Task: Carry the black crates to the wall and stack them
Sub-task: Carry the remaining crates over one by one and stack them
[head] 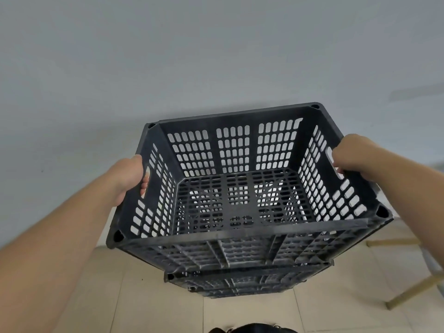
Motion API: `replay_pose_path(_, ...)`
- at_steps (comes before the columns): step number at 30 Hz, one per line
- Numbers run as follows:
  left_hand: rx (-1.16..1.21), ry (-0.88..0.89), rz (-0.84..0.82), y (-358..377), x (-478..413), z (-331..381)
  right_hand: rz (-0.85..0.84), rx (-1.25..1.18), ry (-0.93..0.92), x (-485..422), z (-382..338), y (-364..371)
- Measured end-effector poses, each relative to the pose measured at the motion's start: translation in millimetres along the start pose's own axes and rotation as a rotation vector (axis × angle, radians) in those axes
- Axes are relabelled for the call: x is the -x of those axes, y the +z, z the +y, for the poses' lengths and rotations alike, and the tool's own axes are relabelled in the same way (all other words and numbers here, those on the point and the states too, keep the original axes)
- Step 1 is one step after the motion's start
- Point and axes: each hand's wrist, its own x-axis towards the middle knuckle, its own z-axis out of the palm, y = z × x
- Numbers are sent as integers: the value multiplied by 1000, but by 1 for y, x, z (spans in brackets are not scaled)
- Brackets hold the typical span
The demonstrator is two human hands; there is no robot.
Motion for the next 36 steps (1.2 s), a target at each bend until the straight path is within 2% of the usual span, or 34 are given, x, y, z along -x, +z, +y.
replay_pose_path(7, -13, -51, -2, -1, 1, -4, -58, 387, -92, 14, -8, -5)
replay_pose_path(11, -20, -57, -7, -4, 3, -12, -77, 469, -139, 19, -10, -3)
replay_pose_path(19, -10, -38, -9, -5, 2, -20, -80, 452, -114, 14, -2, 8)
replay_pose_path(22, 4, -41, -7, -4, 4, -22, -20, 355, -124, 7, 3, 10)
replay_pose_path(25, 21, -29, -9, -3, 5, -22, 18, 72, -1, 7, 7, 16)
replay_pose_path(27, 22, -4, 8, -3, 4, -21, 44, -3, 10, 11, 7, 18)
replay_pose_path(32, -60, 71, 102, 1, 3, -31, -48, -25, 58, 19, -2, 13)
replay_pose_path(33, -59, 75, 99, 2, 3, -33, -27, -86, 109, 20, -4, 9)
replay_pose_path(36, -51, 59, 102, 1, 3, -35, 35, -345, 103, 16, 4, 16)
